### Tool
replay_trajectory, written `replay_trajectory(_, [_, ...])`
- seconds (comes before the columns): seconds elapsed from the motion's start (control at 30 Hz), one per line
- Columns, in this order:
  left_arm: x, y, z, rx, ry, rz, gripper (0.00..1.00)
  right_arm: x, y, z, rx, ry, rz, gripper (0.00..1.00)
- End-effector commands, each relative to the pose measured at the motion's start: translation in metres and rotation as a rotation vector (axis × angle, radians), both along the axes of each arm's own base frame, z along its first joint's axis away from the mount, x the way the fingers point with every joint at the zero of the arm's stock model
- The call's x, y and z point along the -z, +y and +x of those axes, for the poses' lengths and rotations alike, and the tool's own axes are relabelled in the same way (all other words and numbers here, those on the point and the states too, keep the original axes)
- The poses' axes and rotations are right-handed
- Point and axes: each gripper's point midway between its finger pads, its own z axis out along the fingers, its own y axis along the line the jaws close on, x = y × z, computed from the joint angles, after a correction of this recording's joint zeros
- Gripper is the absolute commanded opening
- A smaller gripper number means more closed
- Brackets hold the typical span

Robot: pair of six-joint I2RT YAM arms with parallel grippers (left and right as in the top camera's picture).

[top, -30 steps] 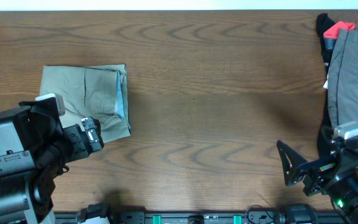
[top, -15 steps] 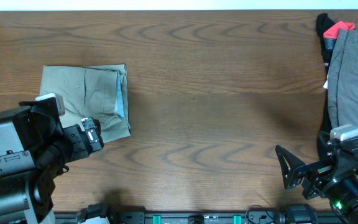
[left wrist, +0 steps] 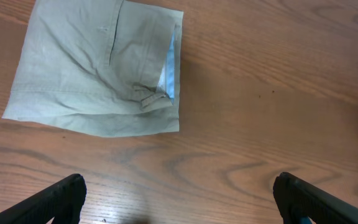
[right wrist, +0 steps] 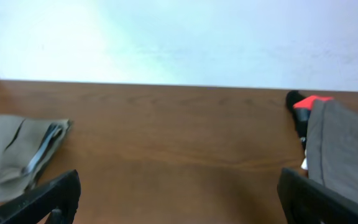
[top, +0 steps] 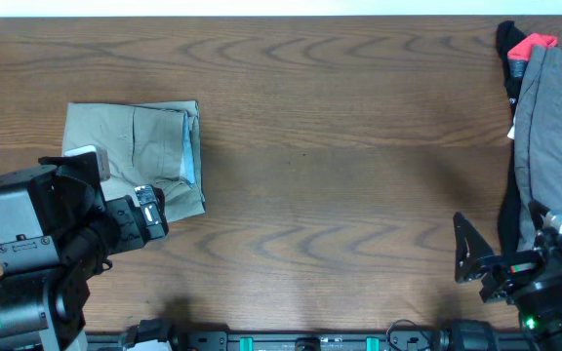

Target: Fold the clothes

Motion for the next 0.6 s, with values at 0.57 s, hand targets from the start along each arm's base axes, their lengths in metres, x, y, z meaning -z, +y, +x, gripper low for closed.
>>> replay_trajectory(0.57, [0.0,-0.002,-0.001,0.005,-0.001,-0.005,0.98,0.167,-0.002,0.031,-0.003,0.005,0.002,0.99])
